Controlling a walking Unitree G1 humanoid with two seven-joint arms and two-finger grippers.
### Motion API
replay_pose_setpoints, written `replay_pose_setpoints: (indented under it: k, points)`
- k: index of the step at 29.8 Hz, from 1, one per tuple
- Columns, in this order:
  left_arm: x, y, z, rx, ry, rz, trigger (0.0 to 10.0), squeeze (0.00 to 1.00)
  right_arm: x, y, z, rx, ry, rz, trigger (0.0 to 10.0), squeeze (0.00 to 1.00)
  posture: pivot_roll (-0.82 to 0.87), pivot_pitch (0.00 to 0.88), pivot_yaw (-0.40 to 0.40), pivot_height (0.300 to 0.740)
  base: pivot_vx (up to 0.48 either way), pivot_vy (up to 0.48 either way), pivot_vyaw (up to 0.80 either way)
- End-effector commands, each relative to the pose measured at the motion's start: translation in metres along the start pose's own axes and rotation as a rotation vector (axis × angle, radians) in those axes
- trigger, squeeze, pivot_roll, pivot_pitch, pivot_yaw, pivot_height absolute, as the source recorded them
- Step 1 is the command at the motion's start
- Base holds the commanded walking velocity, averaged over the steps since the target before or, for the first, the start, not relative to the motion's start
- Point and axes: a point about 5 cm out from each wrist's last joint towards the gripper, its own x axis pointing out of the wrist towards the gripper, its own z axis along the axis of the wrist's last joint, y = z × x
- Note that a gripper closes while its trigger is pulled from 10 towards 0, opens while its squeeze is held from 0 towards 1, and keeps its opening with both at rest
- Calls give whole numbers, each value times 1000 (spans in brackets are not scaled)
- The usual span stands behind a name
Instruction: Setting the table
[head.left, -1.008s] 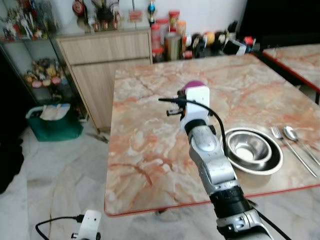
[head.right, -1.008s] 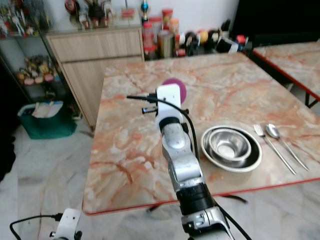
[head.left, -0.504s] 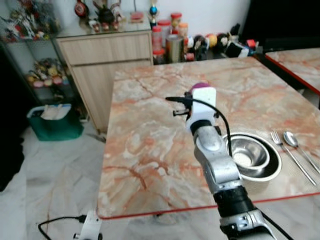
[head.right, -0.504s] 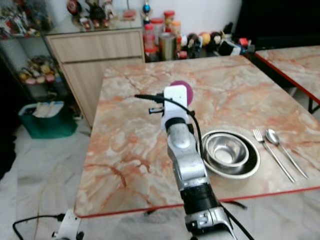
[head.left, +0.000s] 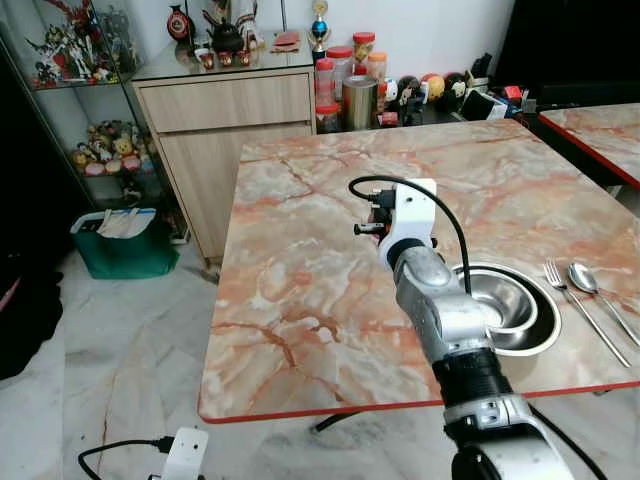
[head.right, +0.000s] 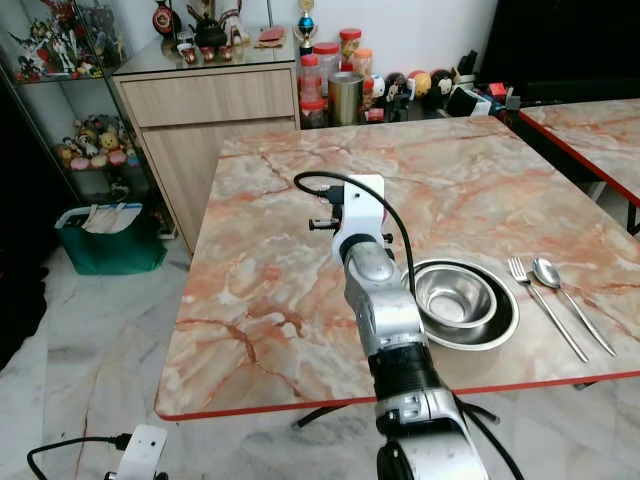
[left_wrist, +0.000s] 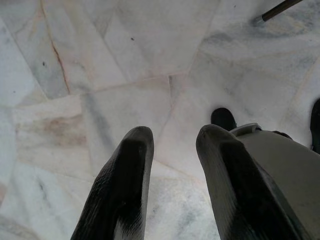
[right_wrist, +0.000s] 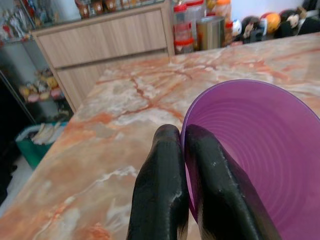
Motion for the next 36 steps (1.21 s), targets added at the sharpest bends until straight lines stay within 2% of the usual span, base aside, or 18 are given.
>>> replay_pose_setpoints:
  k: [1, 4, 7, 15, 25, 36]
  points:
    - [0, 3, 1, 5, 1, 12, 10000, 0, 3, 1, 1, 9, 24, 14, 10000, 0, -25, 1, 36, 736, 0, 0, 0]
    - [0, 2, 0, -2, 5, 10, 10000, 0, 8, -9, -3, -13, 65, -41, 10000, 0, -17, 0, 28, 736, 0, 0, 0]
    - [0, 1, -1, -3, 7, 7, 10000, 0, 9, -12, -9, -14, 113, -56, 10000, 0, -15, 0, 24, 736, 0, 0, 0]
    - [-1, -1, -4, -2, 16, -4, 10000, 0, 10, -10, -17, -45, 153, -63, 10000, 0, -18, 0, 21, 736, 0, 0, 0]
    - [-1, -3, -6, 0, 25, -22, 10000, 0, 6, 0, -14, -67, 161, -52, 10000, 0, -17, 0, 10, 736, 0, 0, 0]
    - [-1, -6, -6, 2, 28, -35, 10000, 0, 1, -5, -26, -66, 206, -68, 10000, 0, -28, 0, 11, 736, 0, 0, 0]
